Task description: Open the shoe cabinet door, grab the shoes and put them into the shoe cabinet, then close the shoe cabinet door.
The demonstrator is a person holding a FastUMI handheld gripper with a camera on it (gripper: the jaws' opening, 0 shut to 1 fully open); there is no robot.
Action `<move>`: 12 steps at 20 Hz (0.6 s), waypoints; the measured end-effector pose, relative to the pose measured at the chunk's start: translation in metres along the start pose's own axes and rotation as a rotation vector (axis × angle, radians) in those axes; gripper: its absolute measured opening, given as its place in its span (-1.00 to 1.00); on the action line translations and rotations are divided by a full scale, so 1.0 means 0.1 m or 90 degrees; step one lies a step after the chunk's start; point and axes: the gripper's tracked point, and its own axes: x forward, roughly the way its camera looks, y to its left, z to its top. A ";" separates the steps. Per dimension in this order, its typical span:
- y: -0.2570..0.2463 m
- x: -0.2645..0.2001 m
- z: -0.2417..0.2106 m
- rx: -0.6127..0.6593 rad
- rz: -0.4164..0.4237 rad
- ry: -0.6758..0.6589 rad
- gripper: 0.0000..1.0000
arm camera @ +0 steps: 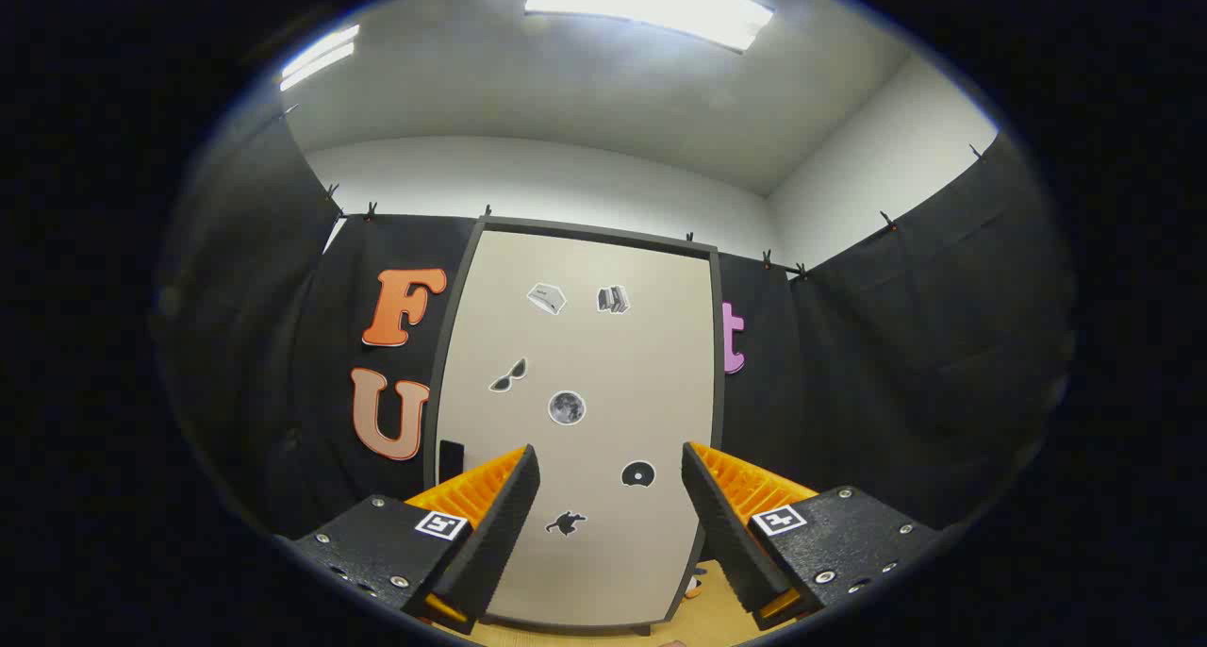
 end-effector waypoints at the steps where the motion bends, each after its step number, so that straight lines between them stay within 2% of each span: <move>1: 0.00 0.01 0.01 0.005 0.003 0.000 0.88; 6: -0.06 0.03 0.06 0.008 0.008 -0.012 0.88; 8: -0.14 0.06 0.10 0.003 -0.006 -0.033 0.88; 12: -0.20 0.11 0.02 0.027 -0.008 -0.018 0.88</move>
